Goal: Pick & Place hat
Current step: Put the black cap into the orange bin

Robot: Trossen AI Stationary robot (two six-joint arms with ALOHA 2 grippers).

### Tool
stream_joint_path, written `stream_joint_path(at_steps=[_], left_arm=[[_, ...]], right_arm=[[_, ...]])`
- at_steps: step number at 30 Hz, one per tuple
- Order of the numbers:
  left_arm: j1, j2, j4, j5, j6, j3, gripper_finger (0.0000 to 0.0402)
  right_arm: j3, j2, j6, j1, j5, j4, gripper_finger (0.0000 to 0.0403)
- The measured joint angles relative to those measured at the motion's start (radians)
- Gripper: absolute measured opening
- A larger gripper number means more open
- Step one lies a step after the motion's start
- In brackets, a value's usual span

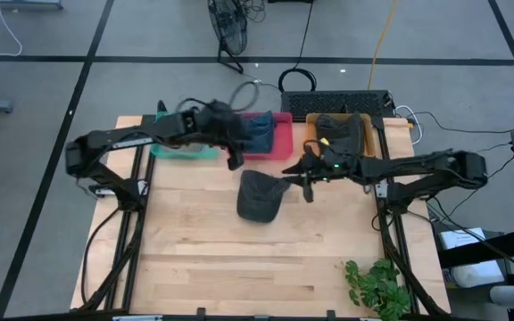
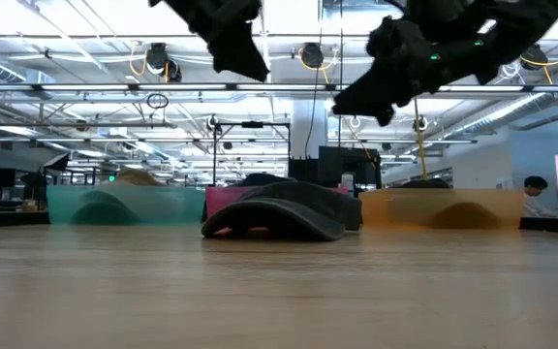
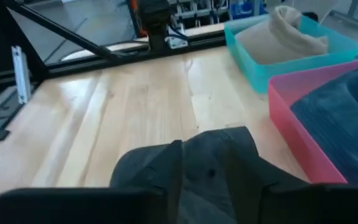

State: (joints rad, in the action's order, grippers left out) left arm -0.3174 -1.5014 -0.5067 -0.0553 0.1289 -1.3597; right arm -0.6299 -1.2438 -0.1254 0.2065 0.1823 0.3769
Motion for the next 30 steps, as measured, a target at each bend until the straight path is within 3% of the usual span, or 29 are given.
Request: stream_joint_path(at_steps=[7, 11, 16, 20, 30], left_arm=[[-0.056, 0.198, 0.468, -0.094, -0.07, 0.324, 0.014], [-0.048, 0.277, 0.588, -0.115, -0.098, 0.447, 0.014], [-0.033, 0.347, 0.564, -0.139, -0.077, 0.516, 0.014], [-0.034, 0.404, 0.491, -0.139, -0.077, 0.516, 0.014], [0.006, 0.49, 0.431, -0.131, -0.072, 0.516, 0.014]], right_arm=[[-0.205, -0.253, 0.068, -0.062, 0.001, -0.088, 0.0134], [-0.3, -0.388, 0.083, -0.107, -0.02, -0.129, 0.0139], [-0.393, -0.53, 0.077, -0.144, -0.122, -0.183, 0.0132], [-0.458, -0.601, 0.034, -0.155, -0.134, -0.244, 0.0131], [-0.467, -0.633, 0.016, -0.164, -0.235, -0.279, 0.013]])
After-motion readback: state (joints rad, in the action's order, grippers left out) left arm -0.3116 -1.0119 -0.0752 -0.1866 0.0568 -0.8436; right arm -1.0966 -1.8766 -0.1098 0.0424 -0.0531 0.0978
